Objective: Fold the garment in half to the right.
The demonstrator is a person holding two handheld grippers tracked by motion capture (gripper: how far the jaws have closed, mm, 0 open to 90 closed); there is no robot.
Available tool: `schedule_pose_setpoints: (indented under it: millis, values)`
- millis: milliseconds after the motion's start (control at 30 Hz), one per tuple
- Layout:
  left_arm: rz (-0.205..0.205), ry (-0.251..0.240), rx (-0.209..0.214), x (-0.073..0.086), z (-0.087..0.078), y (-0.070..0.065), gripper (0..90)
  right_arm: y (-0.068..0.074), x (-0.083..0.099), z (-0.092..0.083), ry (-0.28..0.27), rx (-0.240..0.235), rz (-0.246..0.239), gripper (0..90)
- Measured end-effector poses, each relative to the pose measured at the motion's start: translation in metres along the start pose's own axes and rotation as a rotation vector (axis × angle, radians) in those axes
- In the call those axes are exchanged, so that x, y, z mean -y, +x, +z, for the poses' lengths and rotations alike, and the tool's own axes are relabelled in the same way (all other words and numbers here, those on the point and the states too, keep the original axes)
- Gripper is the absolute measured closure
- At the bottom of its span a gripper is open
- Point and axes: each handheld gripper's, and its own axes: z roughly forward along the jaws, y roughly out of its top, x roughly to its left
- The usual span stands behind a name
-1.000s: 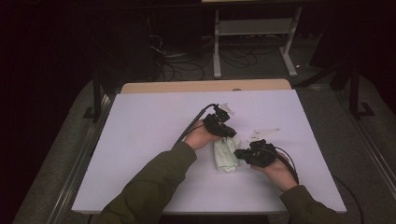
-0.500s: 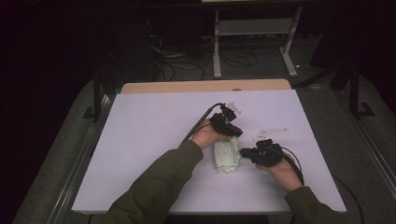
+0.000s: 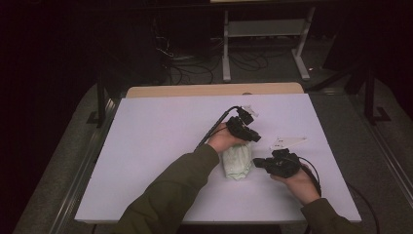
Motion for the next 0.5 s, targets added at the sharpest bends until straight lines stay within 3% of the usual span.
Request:
schedule_pose_setpoints:
  millis: [267, 500]
  values:
    - [-0.008, -0.056, 0.018, 0.002, -0.024, -0.004, 57.2, -0.002, -0.002, -0.005, -0.012, 0.002, 0.01, 88.9]
    - [-0.004, -0.083, -0.004, 0.017, -0.047, -0.003, 49.9, -0.004, -0.007, -0.007, -0.022, 0.01, 0.006, 88.9]
